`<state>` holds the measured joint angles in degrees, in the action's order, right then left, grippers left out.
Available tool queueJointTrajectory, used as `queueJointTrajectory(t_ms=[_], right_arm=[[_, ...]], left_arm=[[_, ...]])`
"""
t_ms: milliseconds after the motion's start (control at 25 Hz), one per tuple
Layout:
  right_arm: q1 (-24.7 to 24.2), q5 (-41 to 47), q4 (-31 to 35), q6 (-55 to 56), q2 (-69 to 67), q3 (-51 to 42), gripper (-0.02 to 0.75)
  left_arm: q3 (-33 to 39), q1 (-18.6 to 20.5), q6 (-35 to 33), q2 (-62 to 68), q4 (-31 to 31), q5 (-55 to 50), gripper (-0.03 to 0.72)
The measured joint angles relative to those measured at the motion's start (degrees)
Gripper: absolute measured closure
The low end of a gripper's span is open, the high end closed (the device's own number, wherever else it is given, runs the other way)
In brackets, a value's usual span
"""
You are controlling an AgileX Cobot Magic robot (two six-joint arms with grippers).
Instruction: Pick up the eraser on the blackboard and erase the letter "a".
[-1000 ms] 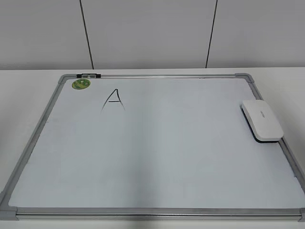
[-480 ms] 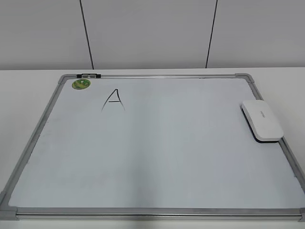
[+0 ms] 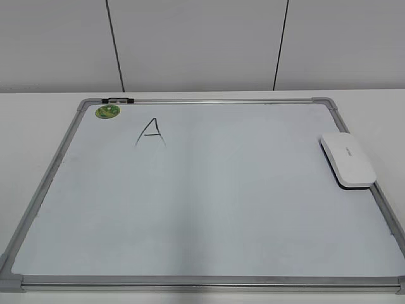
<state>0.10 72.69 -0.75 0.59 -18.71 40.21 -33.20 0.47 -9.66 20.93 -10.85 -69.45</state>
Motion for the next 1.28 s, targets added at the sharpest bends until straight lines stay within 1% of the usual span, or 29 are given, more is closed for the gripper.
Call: queueJointTrajectory(t_ms=[120, 280, 440, 560, 680, 1280], right_arm=[[0.00, 0.00, -1.28, 0.61, 1.23, -4.42, 0.150], [0.00, 0.00, -0.76, 0.74, 1.54, -9.20, 0.149], [0.00, -2.22, -0.53, 0.84, 1.63, -10.08, 0.150], [0.00, -5.98, -0.53, 0.84, 1.63, -11.51, 0.150], [0.00, -7.16, -0.53, 0.84, 1.63, -12.26, 0.150], [0.00, -7.54, -0.53, 0.93, 1.63, -12.26, 0.150]], left_arm=[[1.87, 0.00, 0.00, 0.02, 0.44, 1.59, 0.246], [3.13, 0.00, 0.00, -0.02, 1.06, 5.11, 0.246], [3.79, 0.00, 0.09, -0.02, 1.46, 6.25, 0.246], [3.82, 0.00, 0.09, -0.02, 1.46, 6.60, 0.246], [3.82, 0.00, 0.09, -0.02, 1.46, 6.71, 0.246], [3.82, 0.00, 0.09, -0.02, 1.46, 6.71, 0.246]])
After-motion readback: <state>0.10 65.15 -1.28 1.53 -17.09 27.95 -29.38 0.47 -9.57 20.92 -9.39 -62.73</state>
